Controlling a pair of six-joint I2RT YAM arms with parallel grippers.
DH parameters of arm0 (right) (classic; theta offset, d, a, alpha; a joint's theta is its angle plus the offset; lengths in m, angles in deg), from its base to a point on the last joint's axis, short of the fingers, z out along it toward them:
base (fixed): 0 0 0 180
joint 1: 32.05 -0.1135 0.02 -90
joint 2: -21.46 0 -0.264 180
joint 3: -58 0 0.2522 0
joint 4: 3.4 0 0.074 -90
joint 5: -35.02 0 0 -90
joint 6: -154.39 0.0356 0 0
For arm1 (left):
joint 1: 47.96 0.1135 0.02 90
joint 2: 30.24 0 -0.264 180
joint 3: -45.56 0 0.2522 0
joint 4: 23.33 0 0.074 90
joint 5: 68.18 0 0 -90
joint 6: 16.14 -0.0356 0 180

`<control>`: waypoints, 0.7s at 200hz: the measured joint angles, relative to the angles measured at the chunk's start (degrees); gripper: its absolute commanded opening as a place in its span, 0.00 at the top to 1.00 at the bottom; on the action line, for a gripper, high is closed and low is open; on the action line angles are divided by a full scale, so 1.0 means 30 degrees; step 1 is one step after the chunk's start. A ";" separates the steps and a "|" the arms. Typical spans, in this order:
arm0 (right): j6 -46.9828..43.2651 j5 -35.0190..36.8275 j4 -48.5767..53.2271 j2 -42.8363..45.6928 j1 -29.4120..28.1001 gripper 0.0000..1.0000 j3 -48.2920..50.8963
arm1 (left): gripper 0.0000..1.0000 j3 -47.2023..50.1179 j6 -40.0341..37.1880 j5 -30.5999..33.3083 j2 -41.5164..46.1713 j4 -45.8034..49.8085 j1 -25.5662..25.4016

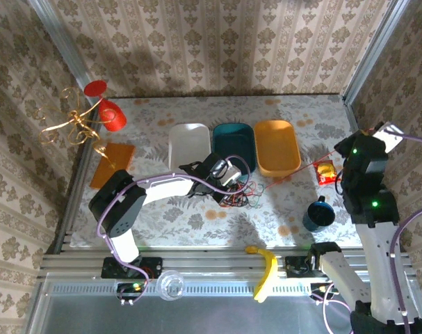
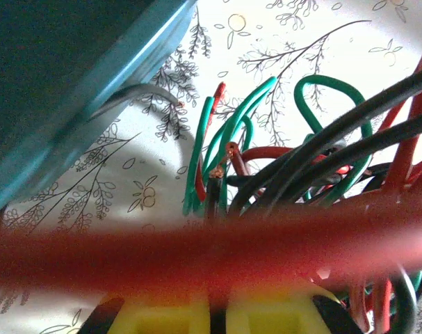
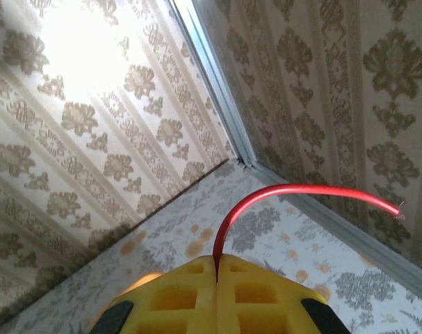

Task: Untangle the cables

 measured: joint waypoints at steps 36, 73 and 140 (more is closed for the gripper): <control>0.0015 -0.2725 0.0226 -0.1086 0.2339 1.00 -0.1974 | 1.00 0.0415 0.0007 0.0561 0.0379 -0.0087 -0.0138; -0.0182 -0.5996 0.0189 -0.1392 0.3876 1.00 -0.2871 | 1.00 0.0984 0.0066 0.1100 0.0743 -0.0379 -0.0146; -0.2477 -0.7038 0.0532 -0.1953 0.4379 1.00 -0.3861 | 1.00 0.1996 0.0066 0.2200 0.1406 -0.0721 -0.0146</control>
